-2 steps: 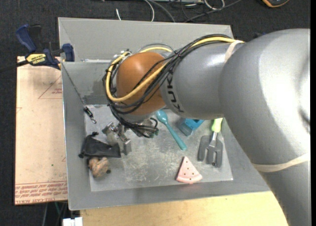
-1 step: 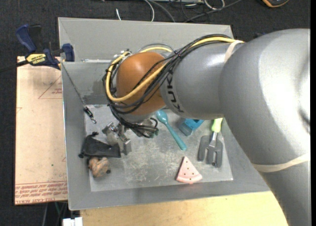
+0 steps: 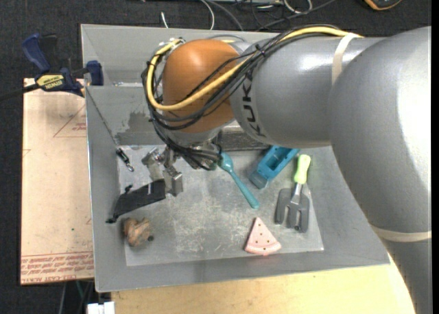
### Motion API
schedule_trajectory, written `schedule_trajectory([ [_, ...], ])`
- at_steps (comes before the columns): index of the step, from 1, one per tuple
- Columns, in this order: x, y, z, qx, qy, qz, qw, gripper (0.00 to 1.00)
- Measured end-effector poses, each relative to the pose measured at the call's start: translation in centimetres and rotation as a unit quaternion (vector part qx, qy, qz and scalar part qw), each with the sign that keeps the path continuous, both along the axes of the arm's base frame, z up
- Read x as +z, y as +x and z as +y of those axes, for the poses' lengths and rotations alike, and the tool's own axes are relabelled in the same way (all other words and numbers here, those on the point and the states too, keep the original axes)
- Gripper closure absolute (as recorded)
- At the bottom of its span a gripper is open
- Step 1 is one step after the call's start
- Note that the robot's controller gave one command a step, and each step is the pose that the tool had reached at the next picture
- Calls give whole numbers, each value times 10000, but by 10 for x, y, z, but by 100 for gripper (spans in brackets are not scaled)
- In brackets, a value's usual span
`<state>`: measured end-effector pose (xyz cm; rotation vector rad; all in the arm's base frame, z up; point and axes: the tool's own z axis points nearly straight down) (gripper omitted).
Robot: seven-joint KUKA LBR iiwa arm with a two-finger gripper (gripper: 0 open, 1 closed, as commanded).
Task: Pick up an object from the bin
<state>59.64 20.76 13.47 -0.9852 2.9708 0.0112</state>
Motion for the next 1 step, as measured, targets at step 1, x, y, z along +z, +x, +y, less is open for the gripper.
schedule_trajectory([
  [1, 47, 2, 4, -4, 10, -33, 10000, 100],
])
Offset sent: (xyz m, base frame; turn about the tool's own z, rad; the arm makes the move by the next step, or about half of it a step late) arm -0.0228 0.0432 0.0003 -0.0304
